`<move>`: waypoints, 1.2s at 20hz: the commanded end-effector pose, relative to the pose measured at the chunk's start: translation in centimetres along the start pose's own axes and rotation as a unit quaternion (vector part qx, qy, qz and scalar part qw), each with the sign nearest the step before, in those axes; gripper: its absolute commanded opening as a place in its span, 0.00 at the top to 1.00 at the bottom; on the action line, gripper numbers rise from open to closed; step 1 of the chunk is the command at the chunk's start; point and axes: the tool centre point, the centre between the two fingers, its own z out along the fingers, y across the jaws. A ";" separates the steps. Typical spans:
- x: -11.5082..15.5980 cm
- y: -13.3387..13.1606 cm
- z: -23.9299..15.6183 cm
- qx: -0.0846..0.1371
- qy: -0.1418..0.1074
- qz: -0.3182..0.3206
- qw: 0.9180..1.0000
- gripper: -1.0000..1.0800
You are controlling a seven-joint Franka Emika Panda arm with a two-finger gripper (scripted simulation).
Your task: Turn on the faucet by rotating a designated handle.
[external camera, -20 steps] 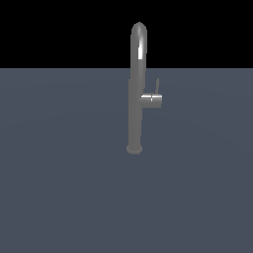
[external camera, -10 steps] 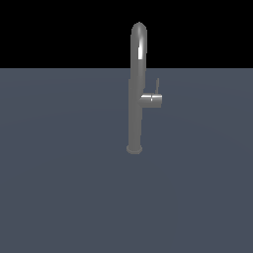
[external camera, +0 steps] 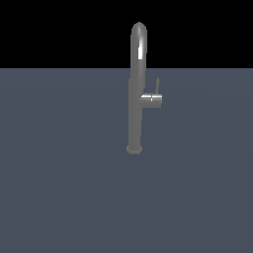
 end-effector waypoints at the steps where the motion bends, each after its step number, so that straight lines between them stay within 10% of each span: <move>1: 1.5 -0.1 -0.1 0.021 -0.020 0.022 0.999 1.00; 13: 8.8 0.5 0.6 0.127 -0.120 0.128 0.976 1.00; 24: 15.8 2.4 3.0 0.235 -0.221 0.234 0.917 1.00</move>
